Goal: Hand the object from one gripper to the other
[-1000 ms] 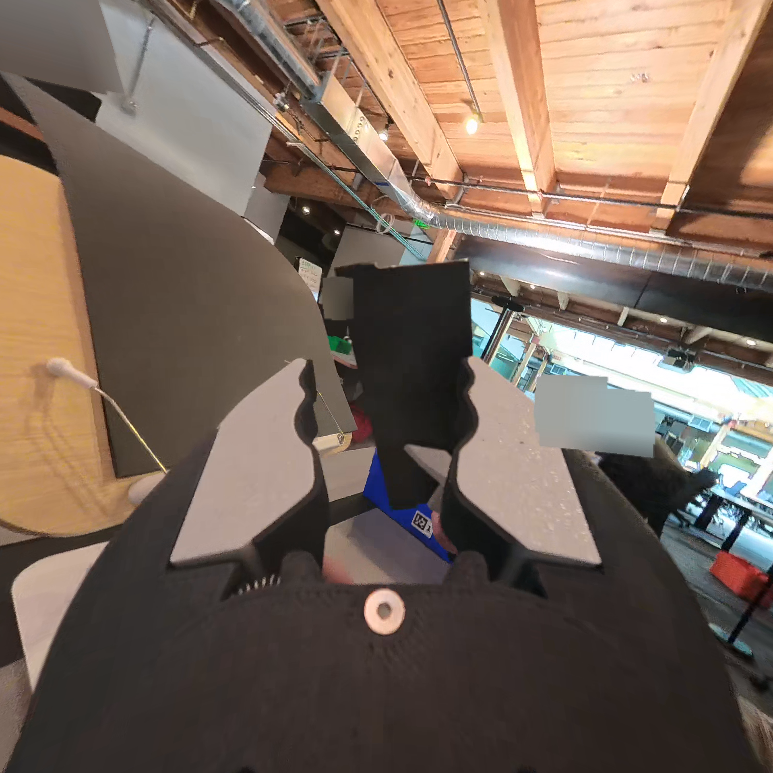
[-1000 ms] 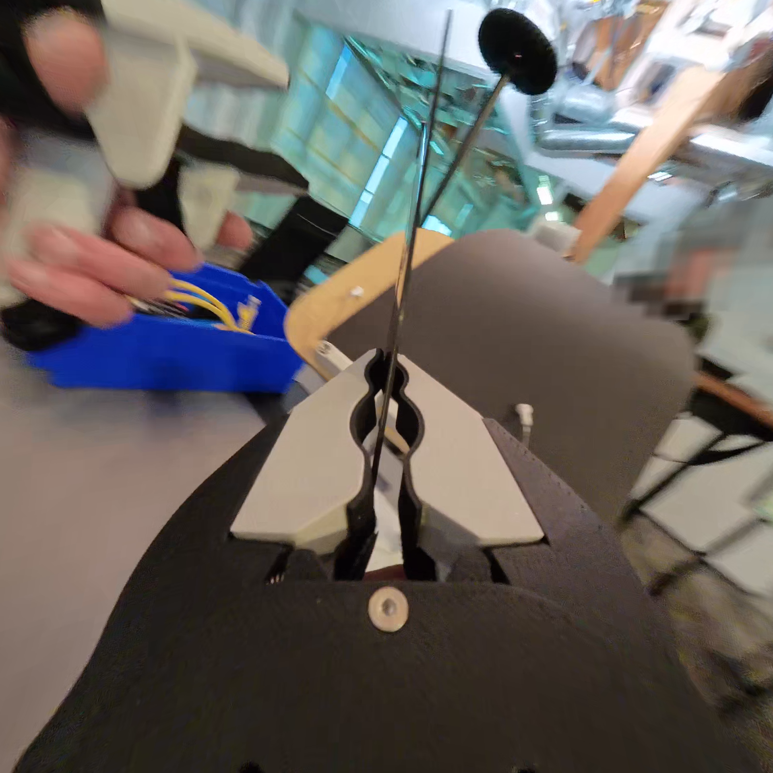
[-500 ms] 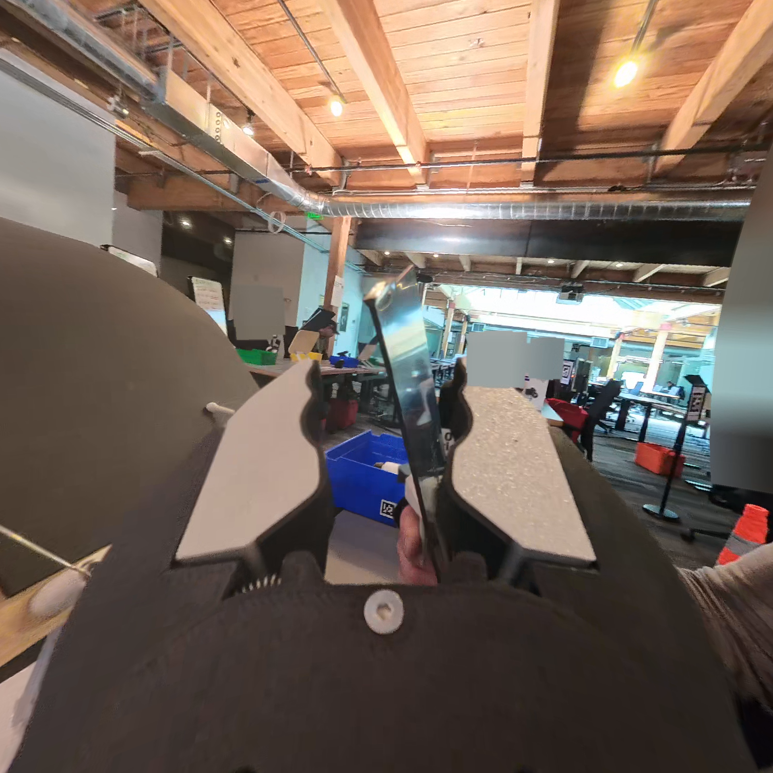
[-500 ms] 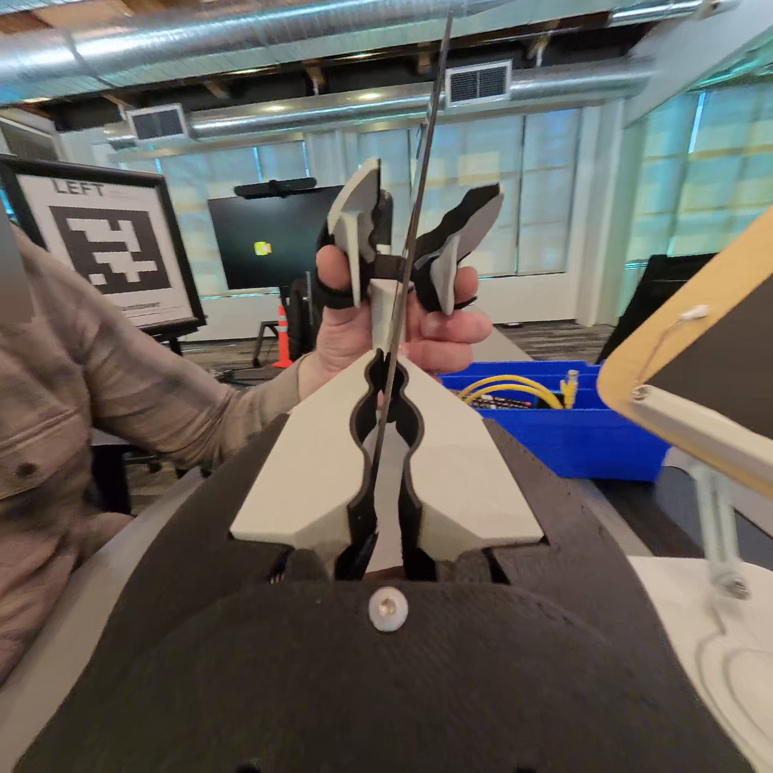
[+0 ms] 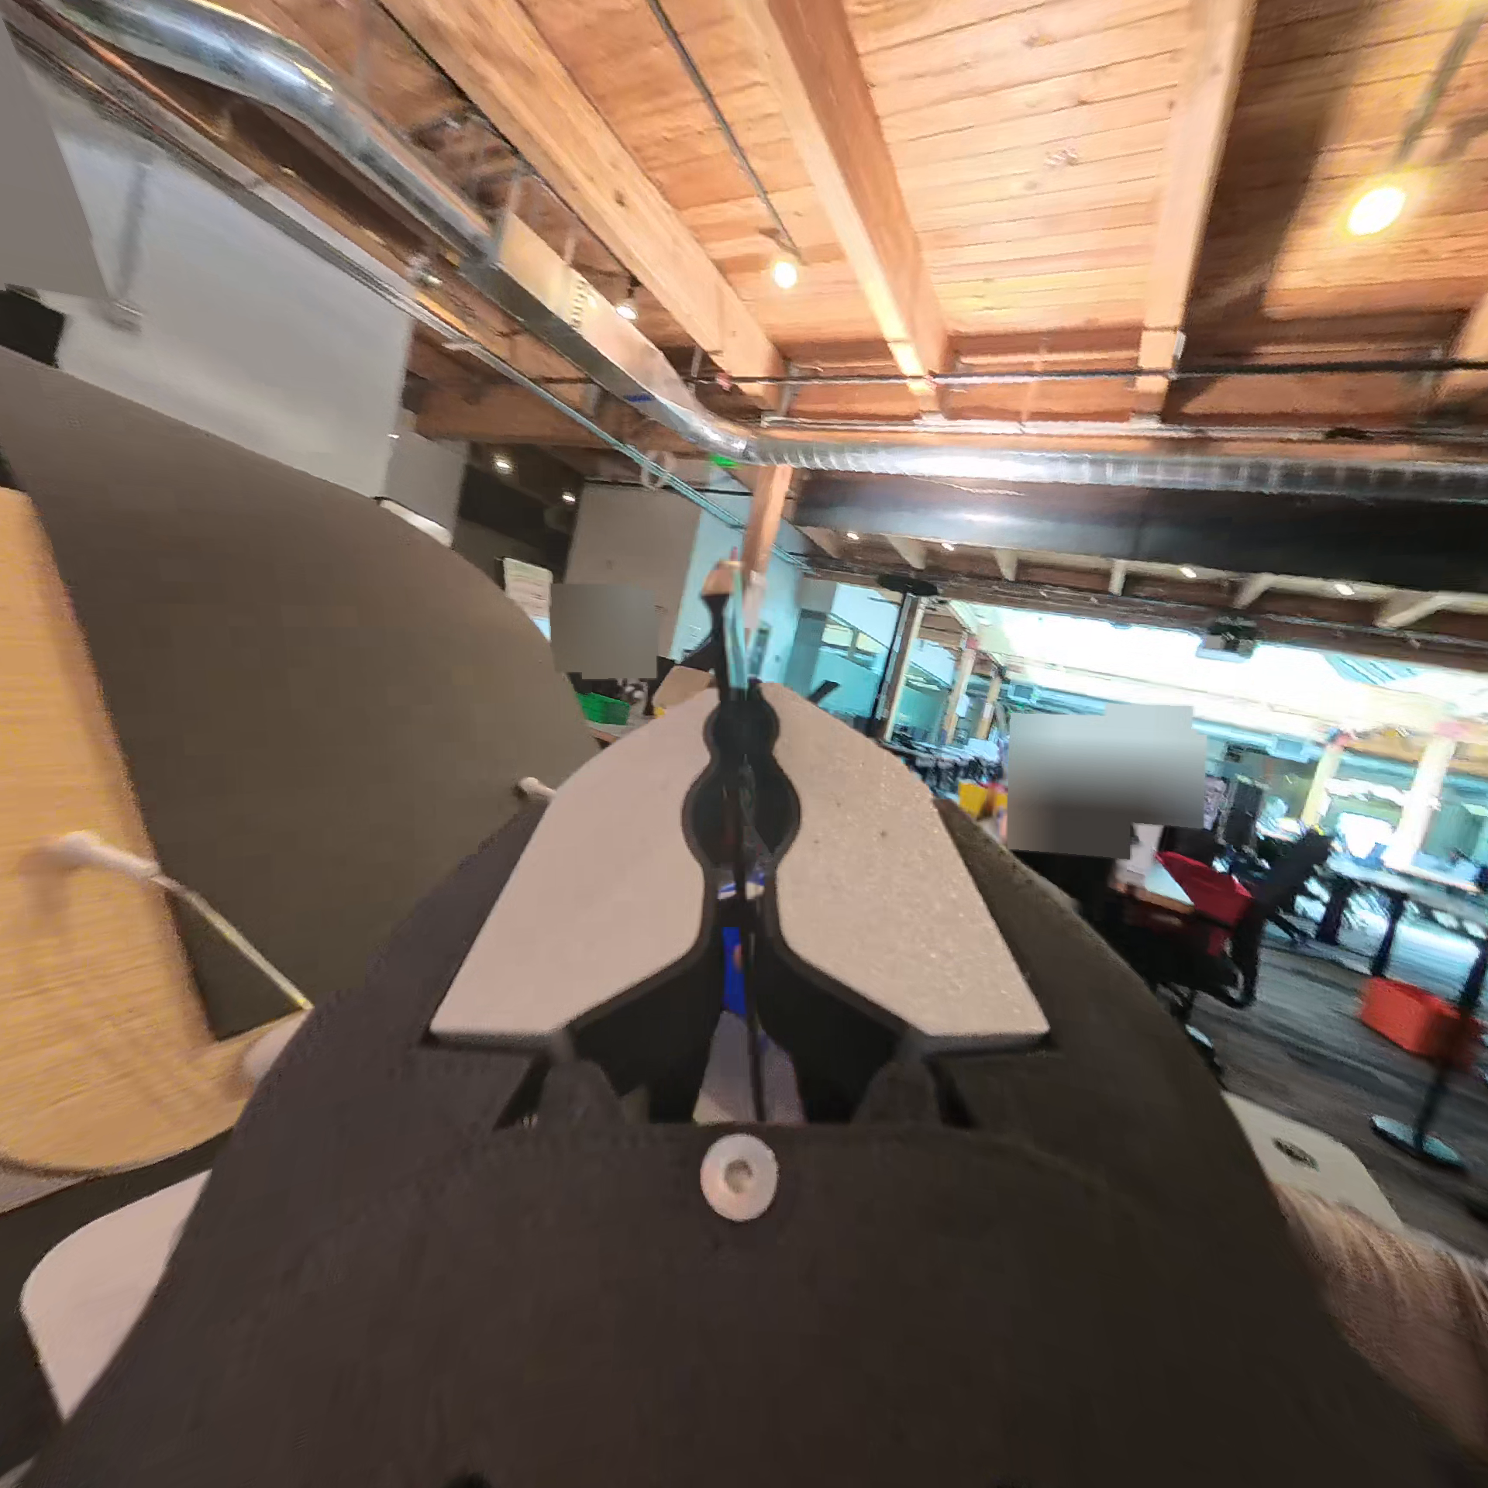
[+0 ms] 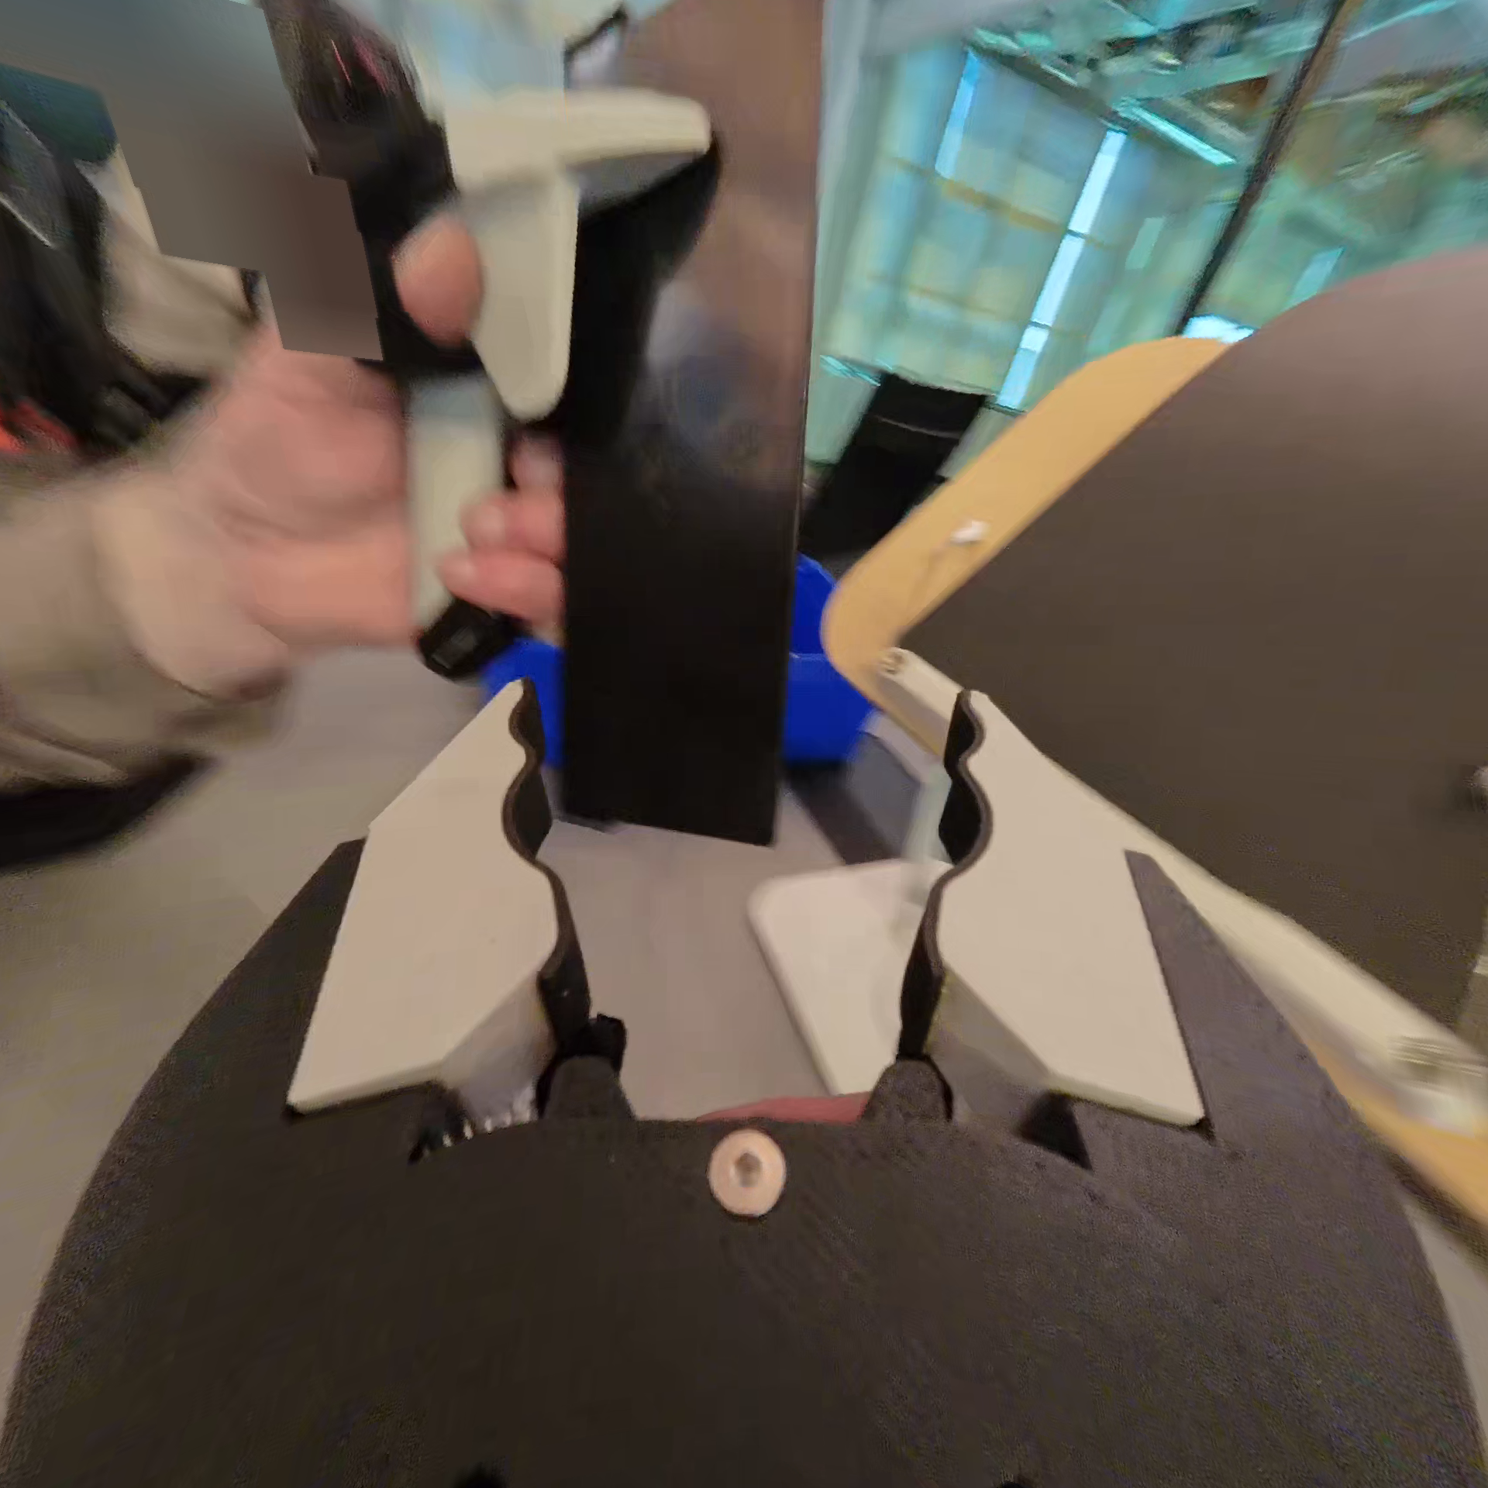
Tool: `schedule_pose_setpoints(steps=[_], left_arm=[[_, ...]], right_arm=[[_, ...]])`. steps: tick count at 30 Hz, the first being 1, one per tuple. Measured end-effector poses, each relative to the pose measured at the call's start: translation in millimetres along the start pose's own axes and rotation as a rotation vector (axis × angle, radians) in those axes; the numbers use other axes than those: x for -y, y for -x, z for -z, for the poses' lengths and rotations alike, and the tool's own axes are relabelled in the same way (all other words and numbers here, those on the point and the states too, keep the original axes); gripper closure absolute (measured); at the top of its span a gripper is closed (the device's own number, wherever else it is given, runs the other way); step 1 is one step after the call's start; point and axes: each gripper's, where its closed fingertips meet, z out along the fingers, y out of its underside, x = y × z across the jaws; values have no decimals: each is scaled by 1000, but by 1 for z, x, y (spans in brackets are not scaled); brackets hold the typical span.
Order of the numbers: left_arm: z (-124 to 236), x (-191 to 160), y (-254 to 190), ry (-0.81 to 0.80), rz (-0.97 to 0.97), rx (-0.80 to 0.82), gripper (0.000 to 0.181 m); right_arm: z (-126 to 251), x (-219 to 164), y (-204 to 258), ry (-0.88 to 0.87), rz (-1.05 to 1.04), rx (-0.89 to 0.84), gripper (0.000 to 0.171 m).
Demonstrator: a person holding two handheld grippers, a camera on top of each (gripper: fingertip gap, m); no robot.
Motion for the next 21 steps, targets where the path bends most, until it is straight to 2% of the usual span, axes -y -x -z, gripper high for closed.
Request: schedule_pose_setpoints(steps=[2,7,9,14,21], left_arm=[[2,5,7,-20,12,38,179],[2,3,5,-16,4,75,179],[1,1,1,-25,13,85,179],[-5,-12,-14,5,43,65,180],[-6,-9,-15,0,28,59,178]], right_arm=[[-2,1,-4,80,145,-102,68],[-20,-8,9,217,228,-198,51],[-27,-18,9,272,240,-259,49],[-29,-35,0,343,288,-408,64],[-30,-27,8,254,224,-310,69]])
